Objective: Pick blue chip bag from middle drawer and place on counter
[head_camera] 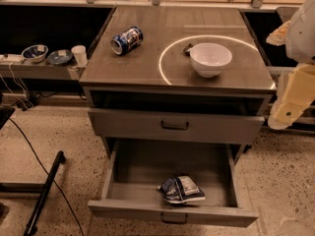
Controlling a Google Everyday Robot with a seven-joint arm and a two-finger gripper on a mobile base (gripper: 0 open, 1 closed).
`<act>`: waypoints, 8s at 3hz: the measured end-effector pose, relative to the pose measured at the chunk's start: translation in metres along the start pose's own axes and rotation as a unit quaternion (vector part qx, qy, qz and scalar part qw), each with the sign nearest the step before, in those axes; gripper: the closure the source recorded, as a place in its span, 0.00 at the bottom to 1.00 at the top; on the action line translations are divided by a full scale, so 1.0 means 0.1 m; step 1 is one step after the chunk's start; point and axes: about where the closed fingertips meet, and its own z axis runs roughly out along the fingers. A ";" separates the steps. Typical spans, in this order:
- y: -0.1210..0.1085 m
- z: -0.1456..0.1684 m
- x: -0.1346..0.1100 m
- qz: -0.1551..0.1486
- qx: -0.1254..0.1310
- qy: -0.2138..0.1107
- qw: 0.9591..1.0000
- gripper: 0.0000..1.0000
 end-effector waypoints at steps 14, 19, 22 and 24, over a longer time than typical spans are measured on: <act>1.32 5.00 0.12 -0.041 -0.097 -0.186 0.977 0.53; 0.52 2.66 0.29 -0.071 0.045 -0.460 0.884 1.00; -0.30 0.60 0.49 -0.191 0.041 -0.429 0.882 1.00; -1.17 -0.14 -0.13 -0.170 0.062 -0.400 0.899 1.00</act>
Offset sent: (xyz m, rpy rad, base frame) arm -0.0152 0.0208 -0.1522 0.0634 -0.0690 0.1429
